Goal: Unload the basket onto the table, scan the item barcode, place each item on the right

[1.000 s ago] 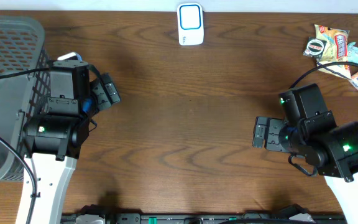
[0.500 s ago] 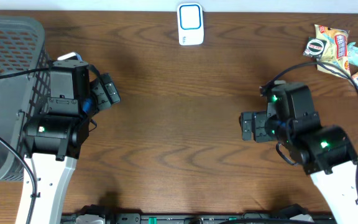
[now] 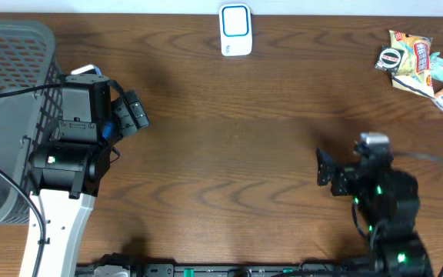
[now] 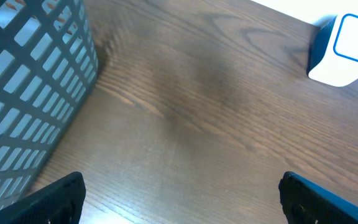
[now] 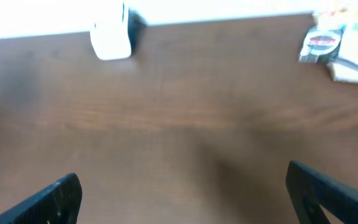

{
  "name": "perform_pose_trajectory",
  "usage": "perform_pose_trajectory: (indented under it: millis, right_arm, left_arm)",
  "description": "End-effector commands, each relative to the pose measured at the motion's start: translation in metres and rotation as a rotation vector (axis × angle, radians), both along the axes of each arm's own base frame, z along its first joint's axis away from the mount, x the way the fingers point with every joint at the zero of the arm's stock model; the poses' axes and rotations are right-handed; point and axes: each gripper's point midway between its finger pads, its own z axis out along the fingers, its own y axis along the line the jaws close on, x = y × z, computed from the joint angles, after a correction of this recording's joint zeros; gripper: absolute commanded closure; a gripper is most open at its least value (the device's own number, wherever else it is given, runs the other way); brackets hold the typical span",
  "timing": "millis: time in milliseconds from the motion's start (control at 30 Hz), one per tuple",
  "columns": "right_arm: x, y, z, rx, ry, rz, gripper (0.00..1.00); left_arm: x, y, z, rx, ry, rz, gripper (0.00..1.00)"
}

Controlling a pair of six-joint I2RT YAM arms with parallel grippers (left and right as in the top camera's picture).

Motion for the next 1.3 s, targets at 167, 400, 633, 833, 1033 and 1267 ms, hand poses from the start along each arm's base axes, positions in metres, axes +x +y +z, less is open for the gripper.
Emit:
perform_pose_trajectory:
  millis: [167,400,633,833,1033,1267]
  right_arm:
    - [-0.007,-0.008,-0.002,0.006,-0.219,-0.021,0.01]
    - [-0.008,-0.009,-0.002,-0.005,-0.341,-0.02,0.01]
    - [-0.008,-0.009,-0.006,0.002,-0.44,-0.021,0.01]
    - [-0.011,-0.012,0.003,-0.003,-0.478,-0.032,0.01]
    - [-0.012,-0.023,-0.016,-0.017,-0.406,-0.074,0.01]
    - [-0.012,-0.028,-0.033,-0.097,-0.344,-0.081,0.01]
  left_arm:
    - [-0.001,0.002,0.002,0.013,-0.005,-0.001,0.03]
    - [-0.001,0.002,0.002,0.013,-0.005,-0.001,0.02]
    - [-0.001,0.002,0.002,0.013,-0.005,-0.001,0.02]
    - [-0.001,0.002,0.002,0.013,-0.005,-0.001,0.02]
    - [-0.001,0.002,0.002,0.013,-0.005,-0.001,0.02]
    - [-0.001,0.002,0.002,0.013,-0.005,-0.001,0.02]
